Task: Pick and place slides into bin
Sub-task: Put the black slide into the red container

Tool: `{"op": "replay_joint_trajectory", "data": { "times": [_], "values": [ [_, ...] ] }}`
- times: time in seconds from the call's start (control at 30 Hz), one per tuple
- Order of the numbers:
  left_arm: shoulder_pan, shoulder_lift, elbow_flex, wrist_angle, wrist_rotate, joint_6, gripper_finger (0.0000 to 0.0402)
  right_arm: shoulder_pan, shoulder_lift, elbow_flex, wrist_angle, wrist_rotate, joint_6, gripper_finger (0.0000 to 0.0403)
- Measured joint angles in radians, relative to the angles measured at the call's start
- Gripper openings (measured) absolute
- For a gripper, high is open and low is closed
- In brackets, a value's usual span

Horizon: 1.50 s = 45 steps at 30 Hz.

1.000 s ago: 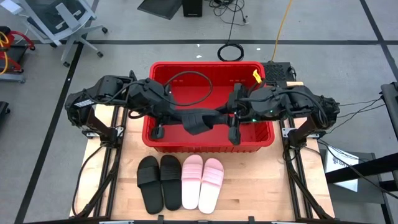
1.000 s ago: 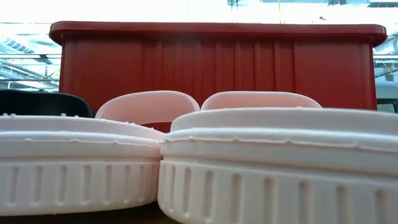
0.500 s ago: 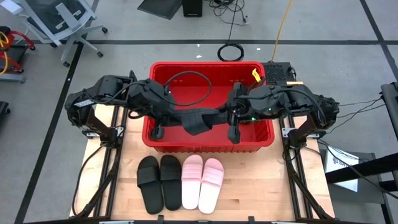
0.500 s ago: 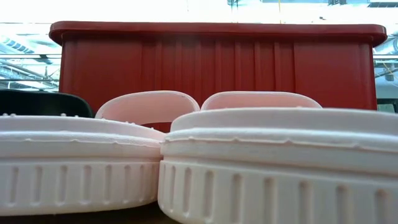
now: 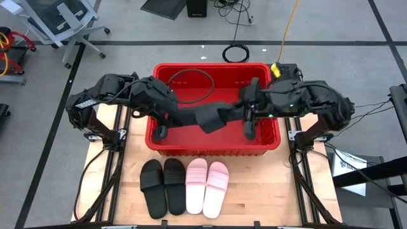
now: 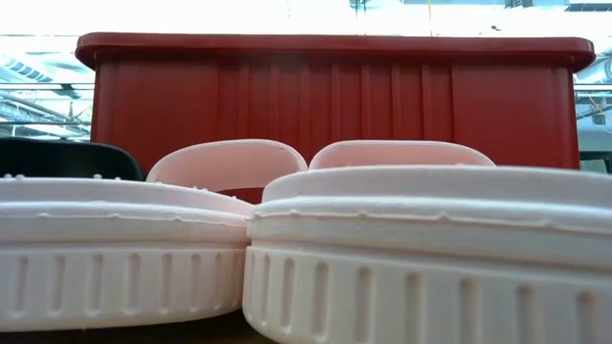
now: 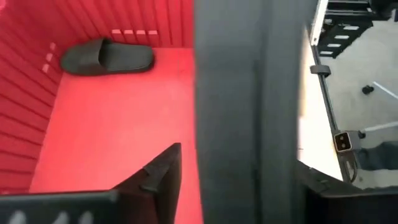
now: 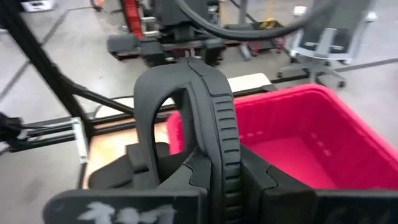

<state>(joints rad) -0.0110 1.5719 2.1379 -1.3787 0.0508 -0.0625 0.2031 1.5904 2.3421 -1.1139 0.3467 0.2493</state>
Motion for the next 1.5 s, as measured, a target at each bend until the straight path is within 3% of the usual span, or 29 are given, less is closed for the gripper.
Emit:
{"op": "replay_joint_trajectory", "data": {
  "times": [0.2, 0.4, 0.6, 0.8, 1.07, 1.5],
  "values": [
    [0.038, -0.011, -0.001, 0.002, -0.046, 0.002, 0.0234, -0.001, -0.040, 0.002, -0.067, 0.098, 0.000, 0.0024],
    [0.095, -0.051, -0.001, -0.002, -0.120, -0.013, 0.0241, -0.001, -0.062, 0.001, -0.129, 0.174, 0.001, 0.0024],
    [0.134, -0.102, -0.001, 0.019, -0.234, -0.171, 0.0241, -0.001, -0.060, 0.001, -0.280, 0.274, 0.035, 0.0024],
    [0.136, -0.143, -0.001, 0.135, -0.276, -0.254, 0.0241, -0.003, -0.054, -0.010, -0.460, 0.454, 0.083, 0.0024],
    [0.136, -0.165, -0.001, 0.273, -0.278, -0.249, 0.0241, -0.059, -0.059, -0.154, -0.456, 0.566, 0.006, 0.0024],
    [0.136, -0.195, -0.001, 0.278, -0.278, -0.254, 0.0241, -0.113, -0.064, -0.544, -0.456, 0.777, -0.055, 0.0024]
  ]
}}
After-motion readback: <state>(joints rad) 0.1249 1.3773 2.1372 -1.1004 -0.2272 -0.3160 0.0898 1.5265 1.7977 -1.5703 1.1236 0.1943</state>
